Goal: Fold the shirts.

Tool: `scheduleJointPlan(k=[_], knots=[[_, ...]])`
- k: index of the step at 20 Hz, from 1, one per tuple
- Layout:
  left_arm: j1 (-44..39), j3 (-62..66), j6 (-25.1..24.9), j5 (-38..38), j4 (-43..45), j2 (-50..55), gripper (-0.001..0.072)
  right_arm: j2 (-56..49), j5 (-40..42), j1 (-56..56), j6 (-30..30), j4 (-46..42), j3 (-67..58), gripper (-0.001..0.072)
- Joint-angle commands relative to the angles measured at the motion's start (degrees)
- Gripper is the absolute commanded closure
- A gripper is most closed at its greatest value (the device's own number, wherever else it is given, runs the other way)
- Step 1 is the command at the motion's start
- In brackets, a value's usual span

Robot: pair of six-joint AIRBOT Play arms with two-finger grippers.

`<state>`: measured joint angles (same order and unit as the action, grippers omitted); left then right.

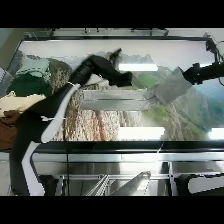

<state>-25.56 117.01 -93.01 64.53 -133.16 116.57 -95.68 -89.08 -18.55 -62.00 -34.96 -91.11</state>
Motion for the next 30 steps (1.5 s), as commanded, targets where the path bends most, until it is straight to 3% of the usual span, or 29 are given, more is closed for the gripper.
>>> scheduleJointPlan(k=[1,4,9,10,11,12,13,14,18,22,23,24,25,26,30], knots=[[8.92,0.0,-2.58,7.96,-1.79,-10.23,0.069,0.61,3.3,10.47,-1.95,6.08,-0.15,0.0697],[17.2,-0.79,-3.67,16.87,-1.73,-17.66,0.069,-0.63,15.89,25.94,-3.08,6.1,-0.55,0.0697],[24.83,-15.89,-10.4,17.86,-1.81,-28.44,0.069,-13.29,31.85,44.98,-7.74,4.0,-9.75,0.0695],[25.57,-19.28,-11.54,17.77,-1.81,-29.73,0.069,-16.92,33.94,47.25,-7.69,4.7,-12.81,0.0503],[26.14,-22.73,-12.33,17.53,-1.84,-30.8,0.069,-19.89,34.67,48.92,-7.72,5.7,-15.67,0.0195],[26.58,-25.68,-13.49,17.44,-1.86,-31.65,0.069,-21.55,34.07,49.68,-7.91,6.99,-17.66,0.0224],[26.93,-28.46,-14.23,17.14,-1.86,-32.46,0.069,-21.9,32.28,49.75,-7.82,7.41,-18.64,0.0315],[27.47,-30.53,-14.93,16.59,-1.88,-33.07,0.069,-21.38,29.9,49.03,-7.41,6.99,-19.08,0.0332],[29.97,-36.59,-16.74,15.06,-1.92,-35.32,0.069,-15.87,15.3,40.02,-9.42,2.38,-19.21,0.0372],[32.5,-40.87,-18.12,15.8,-1.9,-36.92,0.069,-12.26,5.99,28.5,-18.6,-15.17,-18.29,0.0371],[33.07,-41.64,-18.16,16.13,-1.92,-37.27,0.069,-12.0,5.86,26.05,-20.57,-17.94,-16.96,0.0357],[33.46,-42.29,-18.16,16.17,-1.95,-37.7,0.069,-12.11,6.1,24.0,-22.95,-19.61,-15.61,0.0252],[33.77,-43.08,-18.18,16.06,-1.95,-38.34,0.069,-12.35,6.67,22.18,-24.13,-21.11,-13.66,0.0097],[33.77,-43.85,-18.21,16.06,-1.86,-39.04,0.069,-12.79,7.63,20.94,-24.39,-21.44,-11.72,0.0057],[33.75,-45.07,-18.56,16.37,-1.99,-41.77,0.069,-17.73,9.73,20.02,-23.32,-18.75,-7.54,0.0057]])
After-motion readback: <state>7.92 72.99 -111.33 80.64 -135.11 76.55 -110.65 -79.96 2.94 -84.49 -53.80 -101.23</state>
